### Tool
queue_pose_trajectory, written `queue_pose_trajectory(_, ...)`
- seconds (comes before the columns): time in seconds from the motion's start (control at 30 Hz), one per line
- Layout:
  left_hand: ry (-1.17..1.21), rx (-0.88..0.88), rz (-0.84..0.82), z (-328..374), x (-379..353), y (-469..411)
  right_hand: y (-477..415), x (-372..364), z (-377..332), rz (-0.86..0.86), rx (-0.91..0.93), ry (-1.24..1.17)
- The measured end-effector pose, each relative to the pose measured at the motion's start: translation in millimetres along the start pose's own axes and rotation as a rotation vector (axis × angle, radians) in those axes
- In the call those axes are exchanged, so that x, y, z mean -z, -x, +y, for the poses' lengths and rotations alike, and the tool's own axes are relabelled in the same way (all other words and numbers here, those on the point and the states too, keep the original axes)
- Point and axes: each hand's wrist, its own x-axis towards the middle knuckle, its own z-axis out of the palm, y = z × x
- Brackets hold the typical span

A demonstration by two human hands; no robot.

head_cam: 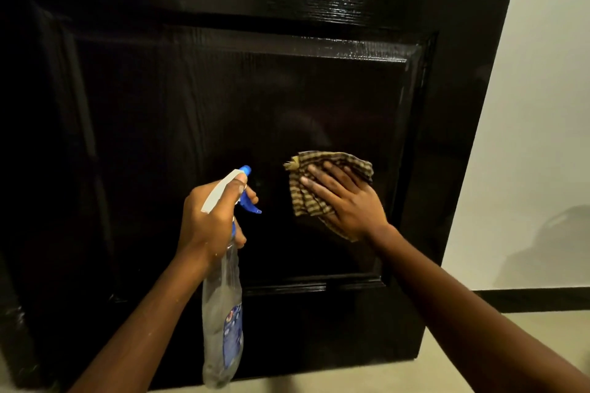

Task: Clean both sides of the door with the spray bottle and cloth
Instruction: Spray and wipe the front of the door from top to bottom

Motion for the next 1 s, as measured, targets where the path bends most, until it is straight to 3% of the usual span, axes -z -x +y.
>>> queue_pose_trajectory(0.1, -0.044, -0.003, 0.01, 6.1, -2.6, -1.4, 16.3, 2.7, 31.2, 0.045, -0.276, -0.008)
queue_pose_trajectory(0.27, -0.019, -0.011, 0.0, 10.9, -9.5, -5.2, -36.9, 30.2, 58.5, 0.233, -0.784, -0.272)
queue_pose_trajectory(0.37, -0.011, -0.005, -0.023, 10.4, -16.1, -5.8, -45.6, 24.9, 43.3, 0.304, -0.894, -0.34)
queue_pose_trajectory(0.53, -0.013, -0.005, -0.043, 7.6, -25.2, -4.7, 19.4, -2.9, -20.4, 0.329, -1.0, -0.469)
queue_pose_trajectory(0.63, -0.017, -0.002, -0.053, 8.1, -31.6, 1.3, 46.0, 0.1, -69.2, 0.408, -1.233, -0.732)
queue_pose_trajectory(0.83, -0.004, 0.022, -0.069, 10.8, -40.6, 26.3, 81.4, 24.3, -116.4, 0.539, -2.052, -1.145)
queue_pose_trajectory(0.9, 0.009, 0.02, -0.084, 12.0, -41.7, 37.4, 96.0, 40.9, -119.7, 0.641, -2.147, -1.433)
queue_pose_trajectory(1.0, 0.027, 0.039, -0.106, 14.9, -44.4, 56.5, 113.5, 67.0, -120.4, 0.782, -2.149, -1.948)
